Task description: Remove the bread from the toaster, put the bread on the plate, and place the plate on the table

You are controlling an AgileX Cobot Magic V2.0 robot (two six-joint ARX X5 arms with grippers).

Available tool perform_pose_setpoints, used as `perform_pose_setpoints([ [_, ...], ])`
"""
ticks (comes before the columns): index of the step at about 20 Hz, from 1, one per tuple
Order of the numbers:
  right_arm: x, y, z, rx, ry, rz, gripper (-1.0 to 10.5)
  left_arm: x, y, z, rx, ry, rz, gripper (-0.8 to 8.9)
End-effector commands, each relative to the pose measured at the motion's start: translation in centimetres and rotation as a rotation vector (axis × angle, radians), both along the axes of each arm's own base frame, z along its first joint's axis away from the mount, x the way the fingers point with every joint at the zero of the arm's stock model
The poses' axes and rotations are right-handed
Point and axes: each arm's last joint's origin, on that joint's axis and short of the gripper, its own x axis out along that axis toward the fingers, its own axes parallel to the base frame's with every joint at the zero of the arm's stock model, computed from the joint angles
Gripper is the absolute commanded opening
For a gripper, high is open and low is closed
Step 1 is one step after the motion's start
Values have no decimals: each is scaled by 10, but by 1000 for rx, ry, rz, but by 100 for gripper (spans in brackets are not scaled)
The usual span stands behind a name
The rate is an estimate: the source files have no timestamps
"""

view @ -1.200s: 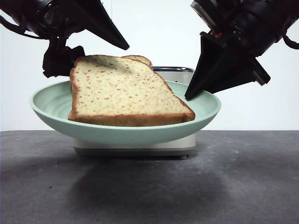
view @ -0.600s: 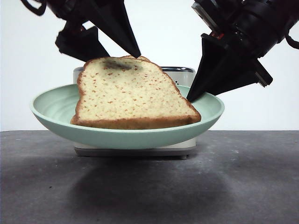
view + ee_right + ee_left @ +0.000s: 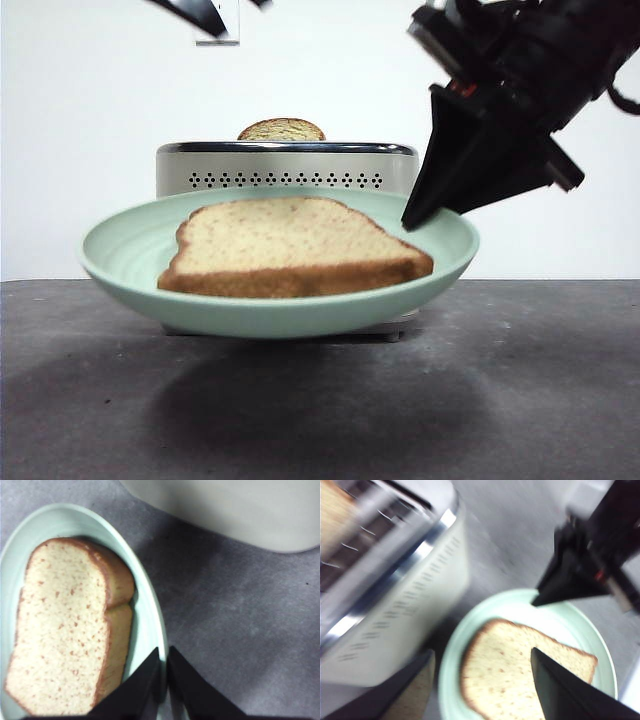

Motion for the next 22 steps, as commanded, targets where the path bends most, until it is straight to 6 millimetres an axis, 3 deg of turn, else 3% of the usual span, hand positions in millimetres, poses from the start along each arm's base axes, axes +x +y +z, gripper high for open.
perform_pose_setpoints([
  [1, 9, 8, -7, 5, 18, -3, 3, -15, 11, 23, -59, -77, 1, 312],
  [6, 25, 18, -39, -32, 84, -8, 3, -45, 39, 46, -150, -142, 17, 312],
  [12, 39, 21, -73, -76, 150, -25, 3, -69, 60, 56, -192, -173, 22, 312],
  [16, 42, 18, -77, -99, 151, -52, 12, -73, 64, 55, -180, -156, 25, 312],
  [20, 42, 17, -77, -104, 152, -57, 208, -73, 64, 55, -179, -153, 26, 312],
  [22, 42, 17, -77, -104, 152, -57, 244, -73, 64, 55, -179, -152, 26, 312],
])
